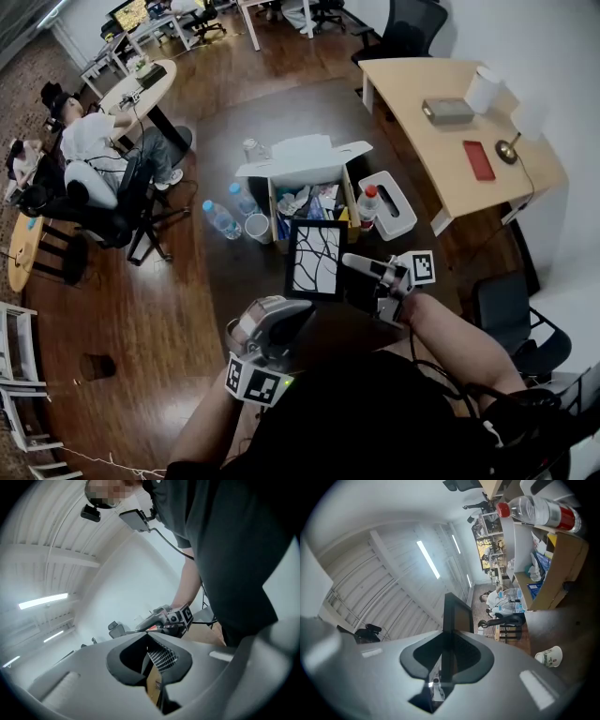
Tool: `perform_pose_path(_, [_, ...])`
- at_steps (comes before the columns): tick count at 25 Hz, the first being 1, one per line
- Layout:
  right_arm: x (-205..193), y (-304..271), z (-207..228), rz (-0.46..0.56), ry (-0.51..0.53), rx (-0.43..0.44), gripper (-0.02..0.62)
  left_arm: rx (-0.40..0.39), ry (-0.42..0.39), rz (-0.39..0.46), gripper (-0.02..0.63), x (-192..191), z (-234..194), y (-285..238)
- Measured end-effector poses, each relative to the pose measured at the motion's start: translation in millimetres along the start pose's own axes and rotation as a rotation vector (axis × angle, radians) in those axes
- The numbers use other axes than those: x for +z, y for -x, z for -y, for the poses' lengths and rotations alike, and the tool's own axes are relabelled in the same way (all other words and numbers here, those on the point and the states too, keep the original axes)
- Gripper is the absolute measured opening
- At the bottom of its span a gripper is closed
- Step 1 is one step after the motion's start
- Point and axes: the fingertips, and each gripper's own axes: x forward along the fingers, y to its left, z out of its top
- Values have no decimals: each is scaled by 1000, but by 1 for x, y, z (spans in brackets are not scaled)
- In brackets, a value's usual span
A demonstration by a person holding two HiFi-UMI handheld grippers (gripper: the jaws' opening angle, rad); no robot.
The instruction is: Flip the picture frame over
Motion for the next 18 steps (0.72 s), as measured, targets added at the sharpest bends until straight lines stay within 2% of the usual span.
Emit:
perform_pose_path(2, [0, 7, 2, -3, 2, -5, 66, 52, 81, 8, 0, -1, -16, 7])
perform_pose_path(3, [0, 13, 5, -7, 3, -12, 66, 86, 167, 12, 0, -3, -25, 10])
perform_pose_path(4, [0, 20, 8, -11, 2, -22, 66, 128, 306, 19, 0, -10, -35, 14])
perform_pose_path(5, [0, 26, 12, -12, -1, -34, 66, 170, 478, 33, 0, -19, -45, 18])
perform_pose_path(7, [0, 38, 22, -4, -12, -65, 66, 211, 771, 77, 0, -39, -62, 27])
perform_pose_path(10, [0, 54, 35, 9, -25, -106, 66, 224, 1072, 155, 0, -64, -77, 36])
perform_pose_path(12, [-1, 62, 44, 10, -29, -128, 66, 239, 1194, 185, 0, -72, -81, 41])
perform_pose_path(18, [-9, 86, 75, -8, -44, -206, 66, 225, 1366, 146, 0, -91, -65, 33])
